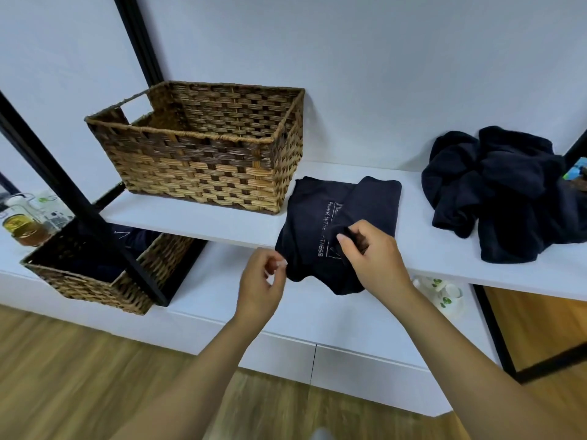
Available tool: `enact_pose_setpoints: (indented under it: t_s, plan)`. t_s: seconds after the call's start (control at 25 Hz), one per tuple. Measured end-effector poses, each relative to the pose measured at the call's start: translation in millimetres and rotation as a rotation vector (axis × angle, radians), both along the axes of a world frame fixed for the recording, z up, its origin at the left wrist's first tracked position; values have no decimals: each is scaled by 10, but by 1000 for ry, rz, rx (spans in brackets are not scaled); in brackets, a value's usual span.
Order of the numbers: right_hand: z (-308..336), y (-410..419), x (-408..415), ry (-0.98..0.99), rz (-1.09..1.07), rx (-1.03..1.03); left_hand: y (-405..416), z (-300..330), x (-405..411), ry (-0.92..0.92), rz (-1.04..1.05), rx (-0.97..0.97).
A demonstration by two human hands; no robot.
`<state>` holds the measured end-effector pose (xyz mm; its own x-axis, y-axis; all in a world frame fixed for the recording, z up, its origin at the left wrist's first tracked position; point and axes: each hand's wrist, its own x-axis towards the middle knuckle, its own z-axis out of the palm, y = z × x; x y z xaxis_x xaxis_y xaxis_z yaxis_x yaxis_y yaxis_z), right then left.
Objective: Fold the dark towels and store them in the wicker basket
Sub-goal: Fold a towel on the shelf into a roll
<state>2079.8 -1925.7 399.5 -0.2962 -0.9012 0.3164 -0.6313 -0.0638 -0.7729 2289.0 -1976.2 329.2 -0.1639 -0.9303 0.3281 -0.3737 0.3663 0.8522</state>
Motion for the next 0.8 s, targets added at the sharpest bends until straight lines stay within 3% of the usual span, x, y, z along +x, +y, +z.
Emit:
enact_pose_setpoints:
  t_s: [0.08, 0.16, 0.28, 0.44, 0.6, 0.68, 0.8]
  plan:
    - [-21, 44, 9, -16, 25, 0, -6, -136, 88, 68, 102, 258]
    - [-24, 60, 48, -43, 39, -16, -24, -168, 74, 143, 40, 490]
    - [-28, 47, 87, -78, 38, -22, -11, -131, -15, 339, -91, 642]
    - [-21, 45, 68, -99, 25, -57, 46, -32, -97, 335, -102, 550]
    - [-26, 46, 67, -95, 20, -66, 80, -100, -95, 108, -64, 315]
    - [-32, 39, 77, -96, 26, -63, 82, -159, -65, 53, -39, 290]
    - [-31, 28, 77, -95, 25, -69, 59, -201, -20, 283, 29, 417]
